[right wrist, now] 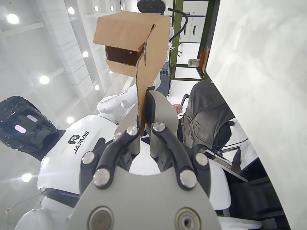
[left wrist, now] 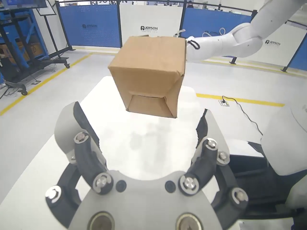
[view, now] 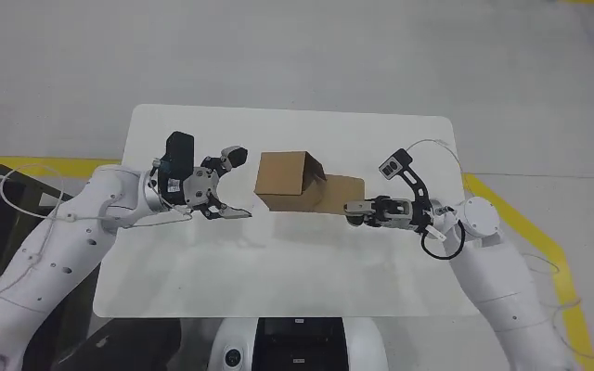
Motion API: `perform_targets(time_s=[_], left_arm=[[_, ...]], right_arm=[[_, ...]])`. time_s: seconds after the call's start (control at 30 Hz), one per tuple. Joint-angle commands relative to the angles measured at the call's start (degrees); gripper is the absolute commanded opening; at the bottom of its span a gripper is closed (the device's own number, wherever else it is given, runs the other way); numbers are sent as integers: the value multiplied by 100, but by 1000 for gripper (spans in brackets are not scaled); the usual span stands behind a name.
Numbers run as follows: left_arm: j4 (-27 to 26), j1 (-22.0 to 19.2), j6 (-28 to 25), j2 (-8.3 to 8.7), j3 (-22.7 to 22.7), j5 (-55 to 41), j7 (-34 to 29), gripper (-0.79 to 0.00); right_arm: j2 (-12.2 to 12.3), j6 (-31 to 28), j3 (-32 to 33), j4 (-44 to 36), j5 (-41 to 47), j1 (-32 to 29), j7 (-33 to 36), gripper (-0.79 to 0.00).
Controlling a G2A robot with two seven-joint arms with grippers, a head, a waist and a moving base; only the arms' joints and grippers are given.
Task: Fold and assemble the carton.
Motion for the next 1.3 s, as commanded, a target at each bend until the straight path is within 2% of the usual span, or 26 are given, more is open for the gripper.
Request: perform_targets(time_s=[0.0, 0.07, 0.77, 0.93, 1.17, 1.27], left_arm=[[54, -66, 0, 25, 114, 202, 259, 0], [111, -165, 0, 40, 220, 330, 432, 0], [111, -165, 0, 40, 220, 330, 432, 0], [161, -107, 101, -40, 259, 216, 382, 0], [509, -375, 0, -242, 501, 475, 291, 0], [621, -489, 0, -350, 670, 705, 534, 0]], right_arm=[[0, 5, -19, -15, -32, 16, 26, -785], [0, 32, -51, -28, -60, 28, 69, -785], [-3, 45, -103, -131, -154, 0, -31, -785], [-16, -166, -162, 159, -176, 126, 138, -785], [-89, -562, -365, 809, 108, 418, 616, -785], [-113, -624, -425, 972, 174, 508, 698, -785]])
